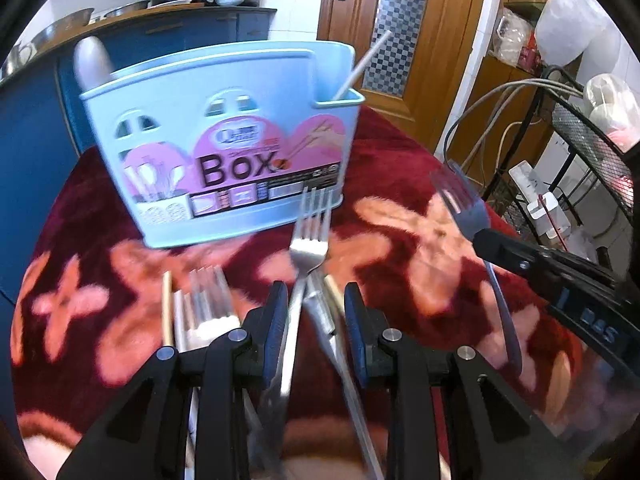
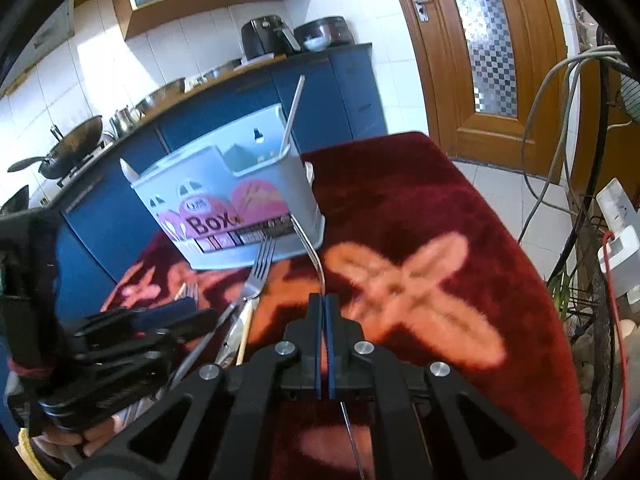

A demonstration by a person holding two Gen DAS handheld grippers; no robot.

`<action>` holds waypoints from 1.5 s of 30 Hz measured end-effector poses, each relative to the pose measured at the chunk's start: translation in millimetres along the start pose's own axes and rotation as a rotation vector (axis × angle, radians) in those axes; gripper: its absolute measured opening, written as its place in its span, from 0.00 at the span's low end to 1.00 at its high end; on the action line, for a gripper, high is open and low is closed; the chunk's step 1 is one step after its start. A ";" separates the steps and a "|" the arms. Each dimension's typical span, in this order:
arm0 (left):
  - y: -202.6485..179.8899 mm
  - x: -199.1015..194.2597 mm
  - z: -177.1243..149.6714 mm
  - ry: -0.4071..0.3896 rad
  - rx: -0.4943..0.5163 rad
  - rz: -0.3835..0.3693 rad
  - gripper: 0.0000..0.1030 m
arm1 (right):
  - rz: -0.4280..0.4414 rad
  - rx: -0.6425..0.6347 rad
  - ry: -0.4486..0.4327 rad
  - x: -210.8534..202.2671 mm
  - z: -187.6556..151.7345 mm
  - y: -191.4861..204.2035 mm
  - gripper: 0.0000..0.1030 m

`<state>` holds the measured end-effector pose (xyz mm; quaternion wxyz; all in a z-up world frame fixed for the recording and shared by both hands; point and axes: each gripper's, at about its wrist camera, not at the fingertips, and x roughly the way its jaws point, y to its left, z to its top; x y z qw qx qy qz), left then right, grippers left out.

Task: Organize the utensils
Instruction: 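Carry the fork toward the blue box with the right tool while the left tool grasps another fork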

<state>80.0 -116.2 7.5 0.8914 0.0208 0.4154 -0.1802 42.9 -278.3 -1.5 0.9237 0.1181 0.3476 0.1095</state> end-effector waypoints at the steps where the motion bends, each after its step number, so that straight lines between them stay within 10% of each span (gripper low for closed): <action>1: -3.5 3.7 2.5 0.003 0.003 0.000 0.28 | 0.005 0.002 -0.006 -1.4 1.4 -1.0 0.03; 20: -21.3 66.2 37.8 0.018 0.019 0.160 0.28 | 0.122 0.099 -0.031 4.7 3.8 -43.5 0.03; 31: -2.0 42.5 35.2 -0.041 -0.055 0.080 0.06 | 0.143 0.094 -0.042 1.6 2.2 -38.4 0.03; 45: 14.4 -32.2 18.3 -0.171 -0.112 -0.049 0.01 | 0.158 0.042 -0.074 -15.0 5.7 -16.9 0.03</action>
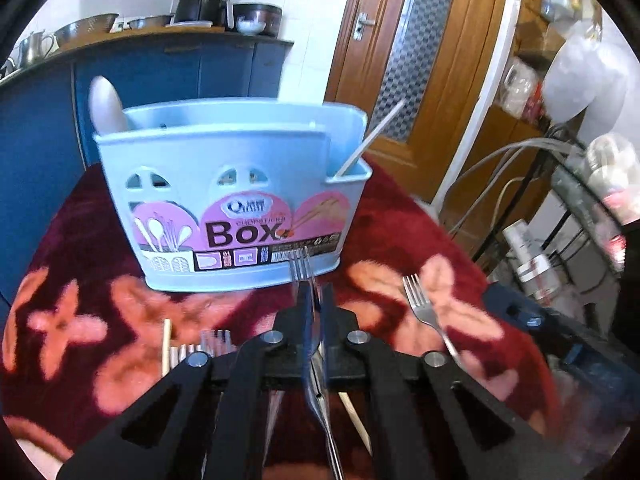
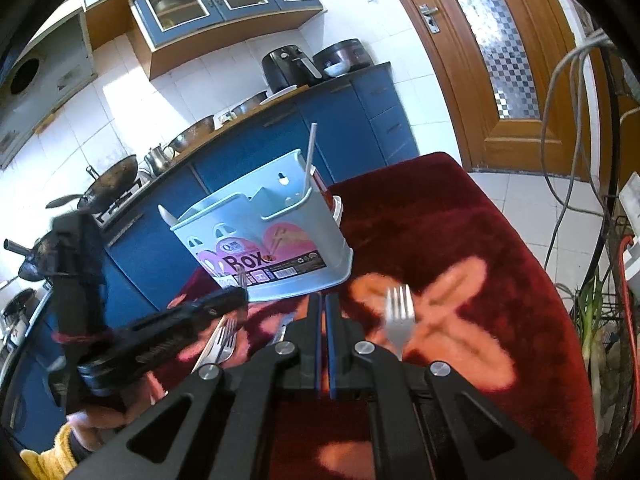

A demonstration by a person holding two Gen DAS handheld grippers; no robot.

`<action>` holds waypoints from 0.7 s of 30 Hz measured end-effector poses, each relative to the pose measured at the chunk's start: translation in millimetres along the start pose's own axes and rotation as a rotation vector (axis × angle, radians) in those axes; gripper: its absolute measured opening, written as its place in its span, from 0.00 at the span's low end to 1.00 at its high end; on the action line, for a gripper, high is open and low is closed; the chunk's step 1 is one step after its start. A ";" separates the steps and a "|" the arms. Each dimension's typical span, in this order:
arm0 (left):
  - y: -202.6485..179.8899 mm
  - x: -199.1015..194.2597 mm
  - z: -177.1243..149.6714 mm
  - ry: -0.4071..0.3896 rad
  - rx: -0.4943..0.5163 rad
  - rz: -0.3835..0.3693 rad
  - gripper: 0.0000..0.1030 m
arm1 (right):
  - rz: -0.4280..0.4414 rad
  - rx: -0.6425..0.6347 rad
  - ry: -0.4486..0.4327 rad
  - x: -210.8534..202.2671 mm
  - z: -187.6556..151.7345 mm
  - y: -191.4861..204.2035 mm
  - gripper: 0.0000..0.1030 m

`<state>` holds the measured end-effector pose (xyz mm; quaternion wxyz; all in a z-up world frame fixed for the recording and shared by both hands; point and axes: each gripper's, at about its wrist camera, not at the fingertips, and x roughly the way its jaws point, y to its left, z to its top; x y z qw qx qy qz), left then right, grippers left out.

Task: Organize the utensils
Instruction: 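Carry the fork toward the blue box with the right tool while the left tool grasps another fork, then raise both held silver forks up above the blue box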

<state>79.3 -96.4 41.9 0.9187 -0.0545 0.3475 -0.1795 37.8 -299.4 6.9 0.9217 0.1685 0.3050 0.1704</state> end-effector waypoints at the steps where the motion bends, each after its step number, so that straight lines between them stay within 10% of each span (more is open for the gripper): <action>1: 2.4 -9.4 -0.1 -0.016 -0.011 -0.024 0.01 | -0.003 -0.003 0.008 1.1 -0.4 0.0 0.03; 11: 19.6 -64.0 2.7 -0.114 -0.041 -0.089 0.01 | -0.045 0.021 0.051 5.3 -5.4 -2.1 0.04; 21: 58.4 -108.5 -6.2 -0.205 -0.106 -0.060 0.02 | -0.149 0.040 0.148 24.6 -6.1 -30.2 0.29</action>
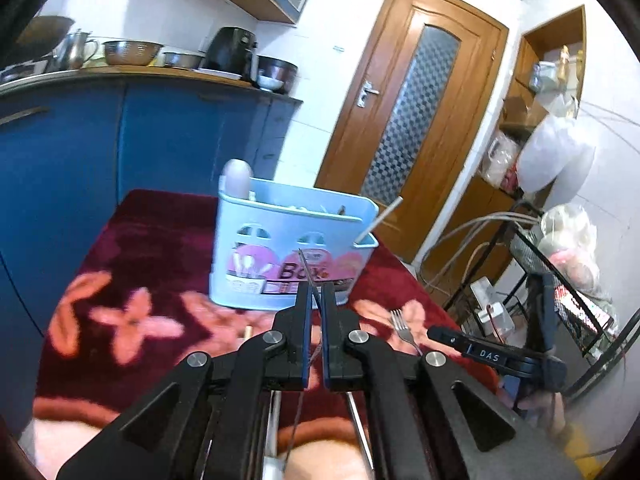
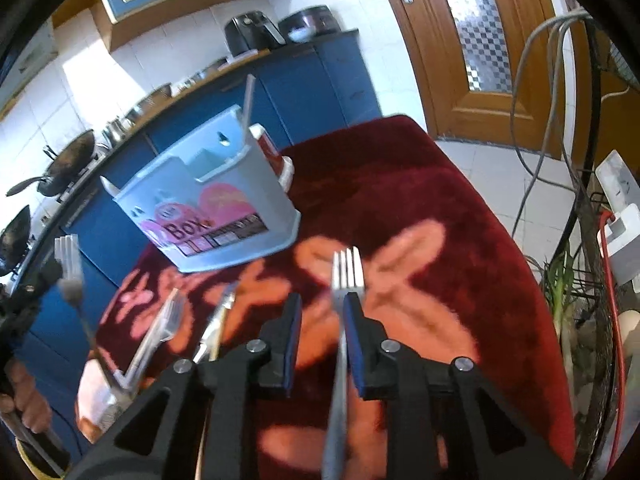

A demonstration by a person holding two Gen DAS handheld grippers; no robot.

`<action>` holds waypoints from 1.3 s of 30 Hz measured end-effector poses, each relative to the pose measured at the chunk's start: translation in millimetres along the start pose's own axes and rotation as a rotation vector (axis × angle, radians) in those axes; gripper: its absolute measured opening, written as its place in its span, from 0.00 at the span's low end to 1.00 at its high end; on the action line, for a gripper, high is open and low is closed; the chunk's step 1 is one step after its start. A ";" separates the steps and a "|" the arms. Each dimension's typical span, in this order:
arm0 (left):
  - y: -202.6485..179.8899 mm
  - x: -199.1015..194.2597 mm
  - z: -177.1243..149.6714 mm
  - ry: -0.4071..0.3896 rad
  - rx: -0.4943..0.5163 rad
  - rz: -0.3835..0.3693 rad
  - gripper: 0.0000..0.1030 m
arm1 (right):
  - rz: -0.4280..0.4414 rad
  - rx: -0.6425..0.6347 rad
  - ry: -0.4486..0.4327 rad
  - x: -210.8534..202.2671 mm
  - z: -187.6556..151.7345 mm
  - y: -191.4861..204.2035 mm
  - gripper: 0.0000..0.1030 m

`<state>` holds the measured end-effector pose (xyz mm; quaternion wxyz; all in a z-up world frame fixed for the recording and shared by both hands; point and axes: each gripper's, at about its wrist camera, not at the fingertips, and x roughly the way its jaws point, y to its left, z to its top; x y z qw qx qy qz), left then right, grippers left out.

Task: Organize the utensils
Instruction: 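Raise both held silver forks up above the blue box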

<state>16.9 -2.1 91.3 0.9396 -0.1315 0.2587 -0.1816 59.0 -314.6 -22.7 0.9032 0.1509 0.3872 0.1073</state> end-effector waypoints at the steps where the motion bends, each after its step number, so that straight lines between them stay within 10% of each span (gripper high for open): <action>1: 4.2 -2.9 0.5 -0.004 -0.008 0.005 0.02 | -0.007 0.000 0.012 5.2 1.4 -2.2 0.30; 14: 38.9 -19.8 -1.2 -0.012 -0.065 0.003 0.04 | 0.026 -0.043 0.135 62.2 24.7 -13.9 0.32; 17: 40.4 -19.8 -1.3 -0.013 -0.071 0.002 0.04 | 0.036 -0.021 0.118 58.8 25.7 -16.0 0.11; 39: 15.8 -51.2 3.3 -0.081 -0.058 -0.106 0.01 | 0.097 -0.164 -0.326 -89.8 18.4 95.8 0.03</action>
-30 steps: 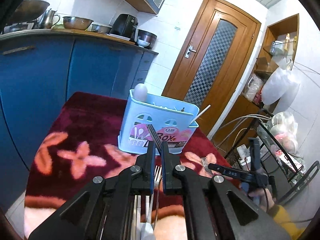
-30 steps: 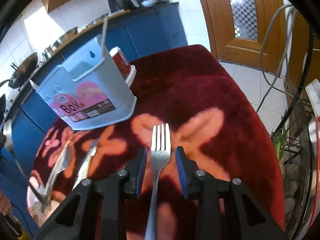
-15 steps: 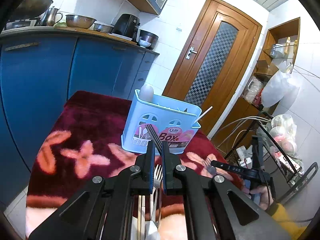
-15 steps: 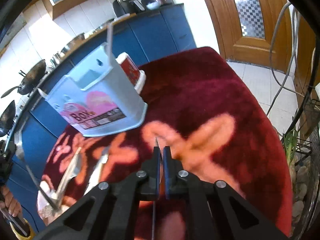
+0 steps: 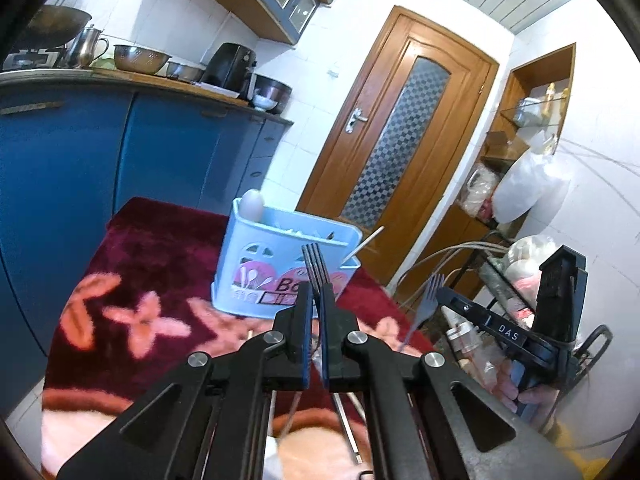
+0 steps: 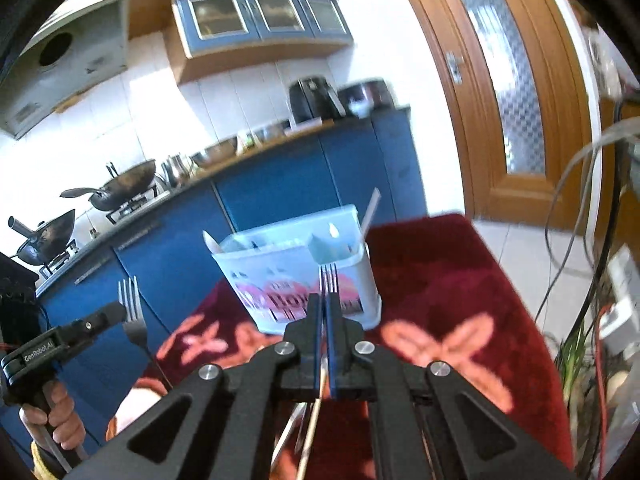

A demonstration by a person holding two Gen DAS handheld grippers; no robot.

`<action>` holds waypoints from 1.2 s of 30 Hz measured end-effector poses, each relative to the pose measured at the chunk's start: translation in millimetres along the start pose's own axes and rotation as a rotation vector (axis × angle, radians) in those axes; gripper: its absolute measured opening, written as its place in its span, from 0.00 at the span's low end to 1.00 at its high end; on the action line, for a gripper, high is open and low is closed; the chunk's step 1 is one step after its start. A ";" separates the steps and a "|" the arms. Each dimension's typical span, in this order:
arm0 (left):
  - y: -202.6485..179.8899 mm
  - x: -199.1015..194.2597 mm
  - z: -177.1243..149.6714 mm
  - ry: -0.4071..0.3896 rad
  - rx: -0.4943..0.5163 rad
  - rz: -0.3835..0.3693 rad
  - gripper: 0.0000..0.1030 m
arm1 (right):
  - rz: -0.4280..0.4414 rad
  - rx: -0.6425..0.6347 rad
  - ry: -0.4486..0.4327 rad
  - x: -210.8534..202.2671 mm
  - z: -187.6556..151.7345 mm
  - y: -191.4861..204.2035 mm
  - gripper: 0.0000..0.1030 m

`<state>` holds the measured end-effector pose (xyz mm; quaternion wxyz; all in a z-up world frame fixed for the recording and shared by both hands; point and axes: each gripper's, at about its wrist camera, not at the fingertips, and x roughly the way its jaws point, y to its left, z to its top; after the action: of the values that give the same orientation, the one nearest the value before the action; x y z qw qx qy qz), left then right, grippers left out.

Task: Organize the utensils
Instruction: 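Raise both held silver forks up above the blue box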

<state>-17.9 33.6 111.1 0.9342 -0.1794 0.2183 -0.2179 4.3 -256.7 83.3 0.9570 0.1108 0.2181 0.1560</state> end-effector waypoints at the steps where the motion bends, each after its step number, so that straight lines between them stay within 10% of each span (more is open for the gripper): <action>1: -1.7 -2.0 2.2 -0.006 0.000 -0.009 0.00 | -0.006 -0.012 -0.016 -1.9 2.7 4.2 0.03; 36: -25.6 100.0 163.4 -0.185 0.022 -0.104 0.00 | -0.126 -0.126 -0.158 65.9 114.1 18.3 0.03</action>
<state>134.1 2.7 226.4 0.9398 -0.1995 0.1190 -0.2508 107.7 -233.4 163.6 0.9842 0.0484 0.1381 0.0998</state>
